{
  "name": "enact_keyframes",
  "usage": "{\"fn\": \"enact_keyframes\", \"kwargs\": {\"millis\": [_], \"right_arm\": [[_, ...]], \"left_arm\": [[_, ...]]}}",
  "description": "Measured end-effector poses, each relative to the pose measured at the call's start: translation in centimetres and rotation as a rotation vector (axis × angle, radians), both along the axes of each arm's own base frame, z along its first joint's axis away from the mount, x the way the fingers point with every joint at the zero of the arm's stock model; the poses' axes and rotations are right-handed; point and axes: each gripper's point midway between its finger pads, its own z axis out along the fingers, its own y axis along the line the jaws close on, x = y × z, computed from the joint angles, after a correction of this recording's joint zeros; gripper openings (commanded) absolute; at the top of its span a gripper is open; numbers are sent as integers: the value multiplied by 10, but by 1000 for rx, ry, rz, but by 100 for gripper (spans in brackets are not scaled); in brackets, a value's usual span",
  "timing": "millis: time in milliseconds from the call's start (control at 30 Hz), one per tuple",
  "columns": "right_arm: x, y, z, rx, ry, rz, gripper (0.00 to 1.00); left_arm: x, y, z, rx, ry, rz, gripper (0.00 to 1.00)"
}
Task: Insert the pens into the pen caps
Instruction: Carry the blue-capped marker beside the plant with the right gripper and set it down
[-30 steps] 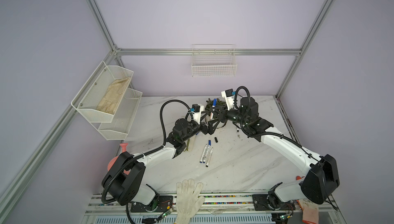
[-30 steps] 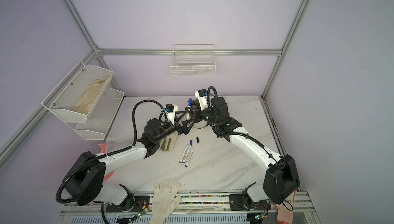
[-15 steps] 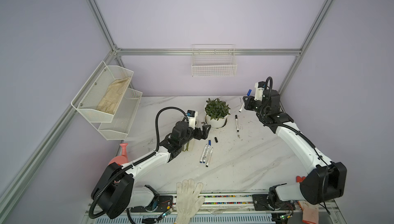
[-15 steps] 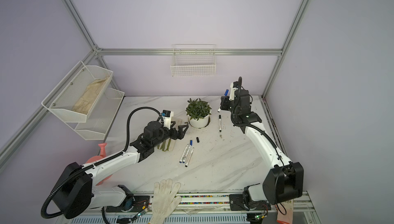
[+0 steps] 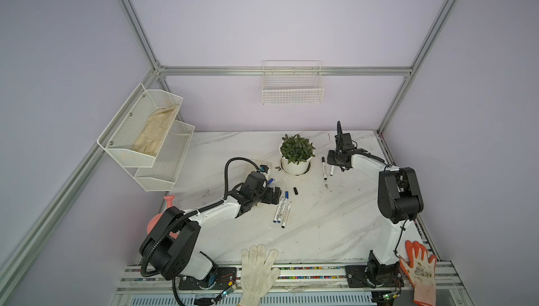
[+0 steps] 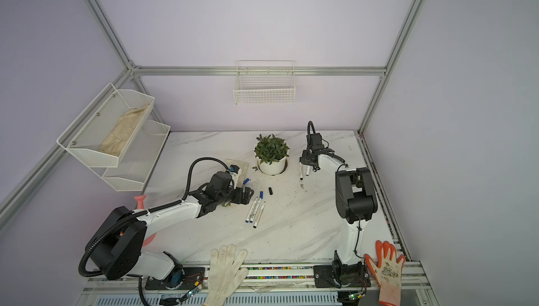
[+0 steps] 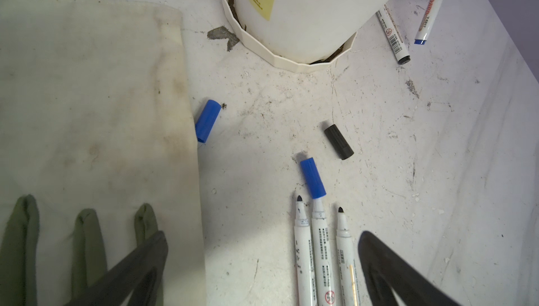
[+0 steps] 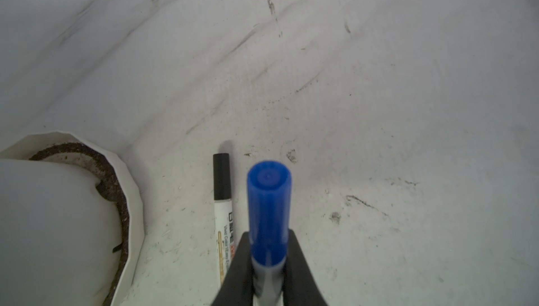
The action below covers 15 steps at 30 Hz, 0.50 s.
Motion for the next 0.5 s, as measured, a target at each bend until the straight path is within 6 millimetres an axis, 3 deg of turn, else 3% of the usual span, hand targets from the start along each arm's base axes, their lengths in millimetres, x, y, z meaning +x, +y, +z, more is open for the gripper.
{"fn": "enact_keyframes", "kwargs": {"millis": [133,500], "right_arm": [[6,2,-12,-5,14,11,5],[9,12,-21,46,14,40,8]], "left_arm": [[-1,1,-2,5,8,-1,100],[-6,3,-6,19,30,-6,100]]}}
